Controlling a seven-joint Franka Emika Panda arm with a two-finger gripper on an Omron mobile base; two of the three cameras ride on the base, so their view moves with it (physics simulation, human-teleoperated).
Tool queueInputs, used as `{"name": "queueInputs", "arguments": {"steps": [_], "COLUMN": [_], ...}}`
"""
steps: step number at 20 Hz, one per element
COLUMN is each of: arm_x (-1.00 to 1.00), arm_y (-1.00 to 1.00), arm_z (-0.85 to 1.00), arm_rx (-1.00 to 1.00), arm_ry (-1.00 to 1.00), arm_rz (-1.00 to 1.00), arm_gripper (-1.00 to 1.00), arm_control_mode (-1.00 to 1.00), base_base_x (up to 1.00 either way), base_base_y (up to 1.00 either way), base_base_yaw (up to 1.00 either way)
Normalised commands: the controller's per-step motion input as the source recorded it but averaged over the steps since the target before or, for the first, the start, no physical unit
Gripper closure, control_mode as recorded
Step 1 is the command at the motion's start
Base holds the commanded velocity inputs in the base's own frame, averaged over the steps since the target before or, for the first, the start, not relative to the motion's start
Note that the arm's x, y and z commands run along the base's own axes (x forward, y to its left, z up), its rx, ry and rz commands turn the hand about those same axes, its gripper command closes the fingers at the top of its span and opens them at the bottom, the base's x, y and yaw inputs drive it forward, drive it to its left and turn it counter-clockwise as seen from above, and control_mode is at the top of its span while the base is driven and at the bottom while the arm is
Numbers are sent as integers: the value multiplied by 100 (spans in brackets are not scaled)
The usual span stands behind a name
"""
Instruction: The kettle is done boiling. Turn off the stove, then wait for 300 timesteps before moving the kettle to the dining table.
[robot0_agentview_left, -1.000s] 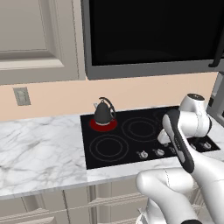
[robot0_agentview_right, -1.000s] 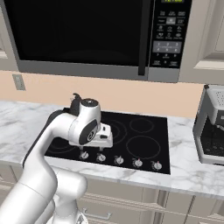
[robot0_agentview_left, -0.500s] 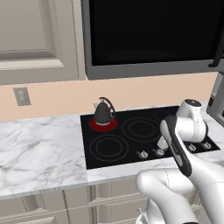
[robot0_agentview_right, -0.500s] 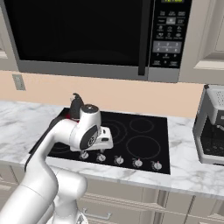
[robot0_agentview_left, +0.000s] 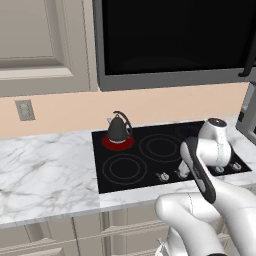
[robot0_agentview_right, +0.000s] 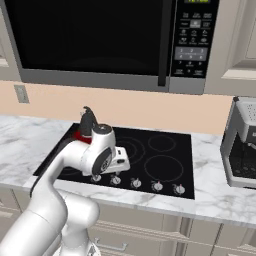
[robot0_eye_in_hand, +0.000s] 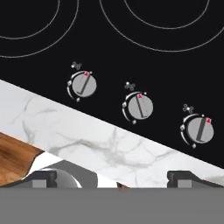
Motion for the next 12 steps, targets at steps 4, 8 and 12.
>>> {"name": "queueInputs", "arguments": {"steps": [4, 8, 12], "arm_x": [11, 5, 4], "arm_y": [-4, -3, -7], "arm_z": [-22, -20, -10], "arm_rx": [0, 0, 0], "arm_ry": [0, 0, 0], "arm_rz": [0, 1, 2], "arm_gripper": [-100, -100, -100], "arm_control_mode": [-100, -100, -100], "base_base_x": [0, 0, 0], "base_base_y": [0, 0, 0], "base_base_yaw": [0, 0, 0]}}
